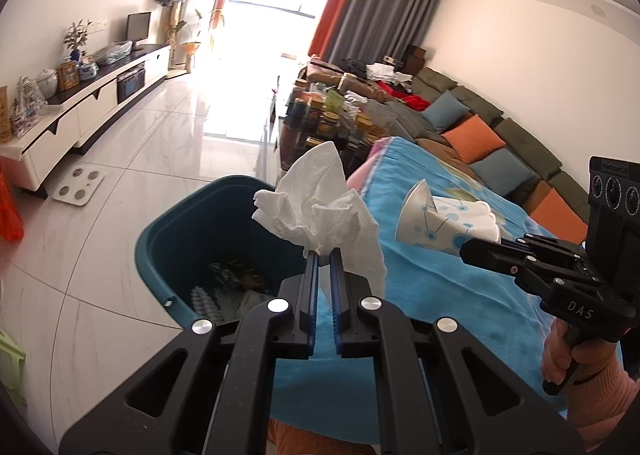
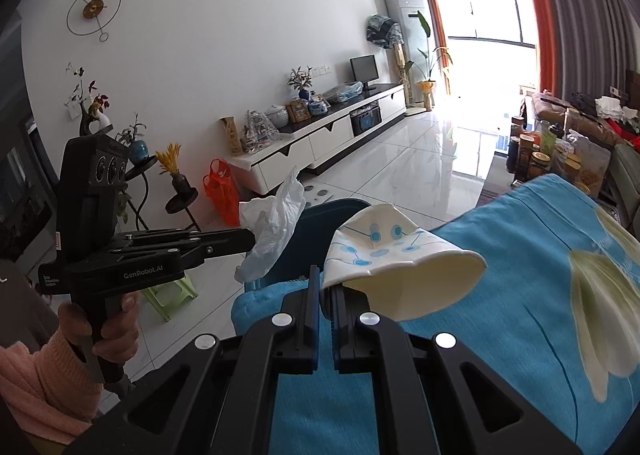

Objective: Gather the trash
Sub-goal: 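Carry the tissue and paper cup over to the teal bin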

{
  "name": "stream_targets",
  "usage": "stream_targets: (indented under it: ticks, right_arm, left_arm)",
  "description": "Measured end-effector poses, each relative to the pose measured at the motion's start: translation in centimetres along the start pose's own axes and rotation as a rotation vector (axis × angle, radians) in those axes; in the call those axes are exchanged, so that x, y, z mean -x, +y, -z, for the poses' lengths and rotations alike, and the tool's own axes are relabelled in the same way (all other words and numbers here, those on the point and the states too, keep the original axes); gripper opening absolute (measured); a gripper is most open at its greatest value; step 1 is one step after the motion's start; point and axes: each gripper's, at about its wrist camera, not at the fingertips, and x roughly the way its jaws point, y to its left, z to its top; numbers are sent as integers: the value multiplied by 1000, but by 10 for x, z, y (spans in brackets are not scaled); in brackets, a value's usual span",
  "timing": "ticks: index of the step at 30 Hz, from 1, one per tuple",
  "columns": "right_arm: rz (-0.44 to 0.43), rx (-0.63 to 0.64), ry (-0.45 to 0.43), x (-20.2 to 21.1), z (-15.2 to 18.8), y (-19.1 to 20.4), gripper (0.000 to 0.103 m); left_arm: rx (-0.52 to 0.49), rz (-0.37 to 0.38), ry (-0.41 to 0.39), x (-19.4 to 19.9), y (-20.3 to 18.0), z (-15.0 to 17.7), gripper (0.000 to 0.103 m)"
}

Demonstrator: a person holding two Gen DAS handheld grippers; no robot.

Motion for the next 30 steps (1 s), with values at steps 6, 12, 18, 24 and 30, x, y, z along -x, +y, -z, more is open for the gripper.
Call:
stream_targets:
  ticks: [6, 12, 18, 24, 30]
  right_arm:
    - [-10, 28, 37, -22, -9, 5, 4]
    - [-25, 44, 89, -51, -18, 9, 4]
    - [-42, 54, 147, -78, -25, 13, 4]
    - [-42, 58, 189, -106, -33, 19, 4]
    - [-50, 22, 218, -125, -40, 17, 8]
  left_arm:
    - [27, -30, 7, -2, 19, 0, 6]
    - [40, -62, 29, -14, 31, -1, 6]
    - [66, -86, 60, -28, 45, -2, 6]
    - [77, -111, 91, -45, 57, 0, 6]
    - [85, -132, 122, -64, 69, -2, 7]
